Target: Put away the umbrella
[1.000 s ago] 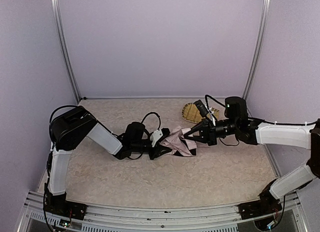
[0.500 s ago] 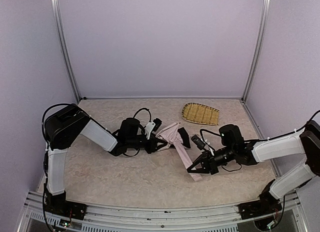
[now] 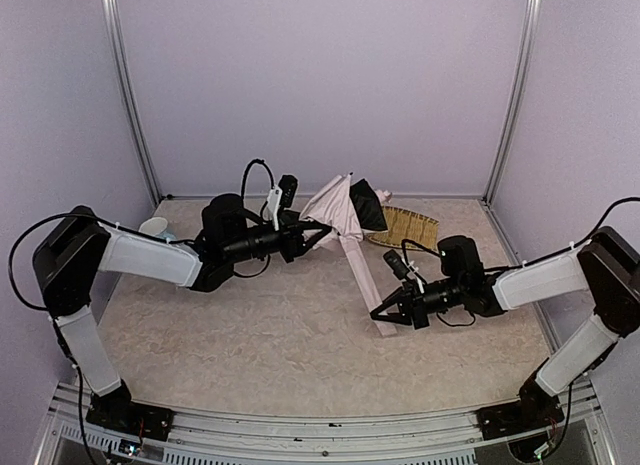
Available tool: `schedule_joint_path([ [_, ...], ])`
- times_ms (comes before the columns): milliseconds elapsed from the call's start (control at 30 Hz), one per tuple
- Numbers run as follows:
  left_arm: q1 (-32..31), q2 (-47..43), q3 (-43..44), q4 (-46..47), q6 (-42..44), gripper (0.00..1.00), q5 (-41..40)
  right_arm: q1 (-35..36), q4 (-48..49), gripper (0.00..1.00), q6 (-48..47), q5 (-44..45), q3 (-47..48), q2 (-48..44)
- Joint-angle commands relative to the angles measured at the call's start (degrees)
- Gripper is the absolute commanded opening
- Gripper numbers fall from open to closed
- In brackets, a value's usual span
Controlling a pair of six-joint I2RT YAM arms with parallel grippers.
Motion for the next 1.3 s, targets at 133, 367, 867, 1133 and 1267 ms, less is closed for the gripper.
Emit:
schedule_joint_path([
  [133,-4.5,-12.2,1.8,3.8,2.8,0.0,7.4,-4.2,10.2,0.0,0.6,-2.3,5.3,11.3],
  [367,-9.2,-15.1,6.7,-9.2,8.5,0.0,20.4,-9.3,15.0,0.0,-0.1,-2.8,16.7,18.2],
  [867,-10.0,-0.5,18.0,-67.3,42.7,0.0,21.7,-11.9,4.2,0.0,-24.1,1.4,38.7,8.4],
  [1133,-7.1,14.2,22.7,-69.7,39.2,0.0,20.5,-2.4,12.5,0.0,-31.3,8.8,21.5,-6.0],
  [1267,-4.8,19.5,24.6,-66.2,33.1,0.0,21.3,4.4,15.3,0.0,-34.3,13.7,11.8,-11.3],
])
